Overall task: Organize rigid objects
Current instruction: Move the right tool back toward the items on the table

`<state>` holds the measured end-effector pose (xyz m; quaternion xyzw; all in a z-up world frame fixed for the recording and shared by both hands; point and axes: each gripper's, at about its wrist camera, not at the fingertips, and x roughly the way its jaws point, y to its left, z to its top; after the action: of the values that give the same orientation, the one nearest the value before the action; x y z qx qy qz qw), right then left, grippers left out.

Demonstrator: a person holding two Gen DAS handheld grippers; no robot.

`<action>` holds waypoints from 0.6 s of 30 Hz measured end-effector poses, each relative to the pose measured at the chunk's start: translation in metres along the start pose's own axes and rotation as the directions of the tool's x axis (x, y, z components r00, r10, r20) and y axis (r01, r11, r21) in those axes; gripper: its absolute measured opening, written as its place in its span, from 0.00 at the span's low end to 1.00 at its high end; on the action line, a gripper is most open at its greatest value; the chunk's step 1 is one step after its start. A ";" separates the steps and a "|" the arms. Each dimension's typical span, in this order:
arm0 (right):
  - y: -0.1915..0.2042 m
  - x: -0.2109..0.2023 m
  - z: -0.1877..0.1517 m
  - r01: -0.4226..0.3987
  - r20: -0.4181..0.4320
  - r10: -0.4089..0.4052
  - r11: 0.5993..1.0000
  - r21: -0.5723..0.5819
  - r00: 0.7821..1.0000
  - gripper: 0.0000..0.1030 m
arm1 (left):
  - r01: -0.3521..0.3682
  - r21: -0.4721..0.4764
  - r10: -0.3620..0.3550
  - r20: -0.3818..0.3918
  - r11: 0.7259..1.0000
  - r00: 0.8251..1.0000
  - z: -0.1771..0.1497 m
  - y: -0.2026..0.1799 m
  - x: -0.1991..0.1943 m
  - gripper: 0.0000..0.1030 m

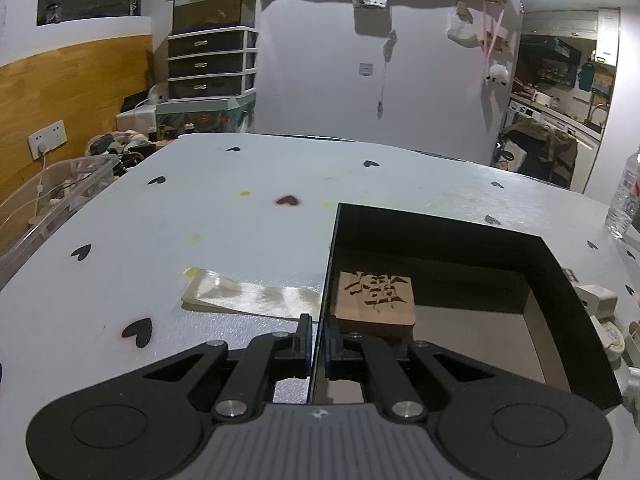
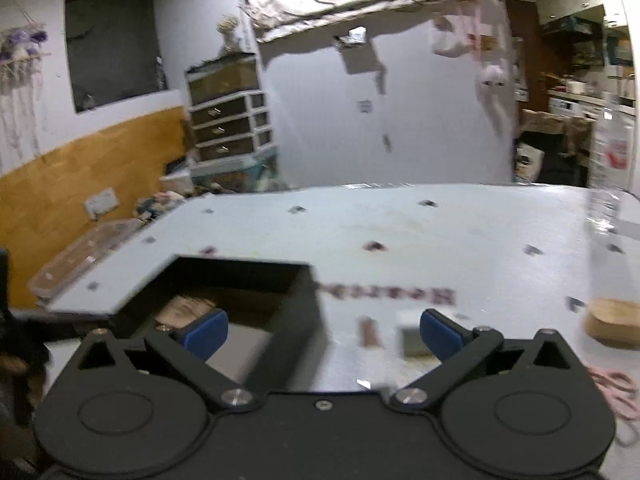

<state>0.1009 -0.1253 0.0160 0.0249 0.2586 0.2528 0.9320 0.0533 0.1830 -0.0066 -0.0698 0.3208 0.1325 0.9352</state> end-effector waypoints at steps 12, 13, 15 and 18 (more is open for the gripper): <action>-0.041 -0.008 -0.050 0.056 -0.168 -0.050 0.998 0.033 0.985 0.99 | -0.018 -0.002 0.018 0.004 1.000 1.000 -0.001 -0.003 0.001 0.06; -0.042 -0.008 -0.051 0.055 -0.174 -0.048 0.998 0.032 0.984 0.99 | -0.018 -0.003 0.018 0.004 1.000 1.000 -0.001 -0.002 0.001 0.06; -0.045 -0.004 -0.052 0.052 -0.190 -0.044 0.998 0.035 0.981 0.89 | -0.017 -0.003 0.017 0.003 1.000 1.000 -0.001 -0.003 0.001 0.06; -0.056 0.003 -0.053 0.079 -0.220 -0.060 0.994 0.079 0.974 0.82 | -0.017 -0.003 0.017 0.003 1.000 1.000 -0.001 -0.003 0.001 0.06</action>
<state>0.1026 -0.1766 -0.0409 0.0284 0.3704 0.2096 0.9045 0.0543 0.1805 -0.0074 -0.0680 0.3197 0.1412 0.9345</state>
